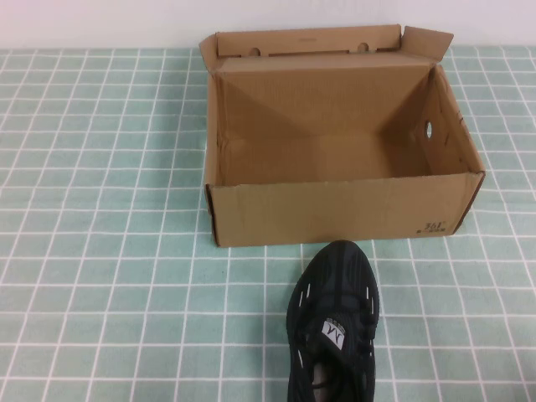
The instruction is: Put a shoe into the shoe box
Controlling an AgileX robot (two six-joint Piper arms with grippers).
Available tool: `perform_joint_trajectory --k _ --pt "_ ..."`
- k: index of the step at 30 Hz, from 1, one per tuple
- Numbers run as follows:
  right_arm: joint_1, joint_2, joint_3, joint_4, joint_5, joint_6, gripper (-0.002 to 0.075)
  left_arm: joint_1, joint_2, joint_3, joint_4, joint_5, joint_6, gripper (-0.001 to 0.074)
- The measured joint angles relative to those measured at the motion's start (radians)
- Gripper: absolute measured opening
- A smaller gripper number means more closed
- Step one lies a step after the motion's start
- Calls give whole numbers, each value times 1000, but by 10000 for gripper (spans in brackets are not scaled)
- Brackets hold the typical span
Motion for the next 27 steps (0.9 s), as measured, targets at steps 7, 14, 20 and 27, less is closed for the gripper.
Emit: perform_joint_trajectory --k 7,14,20,27 --pt "0 0 0 -11 0 0 -7 0 0 0 0 0 0 -4" --pt "0 0 0 -18 0 0 -7 0 0 0 0 0 0 -4" --pt "0 0 0 -25 0 0 -7 0 0 0 0 0 0 -4" --pt "0 0 0 -17 -2 0 -7 0 0 0 4 0 0 -4"
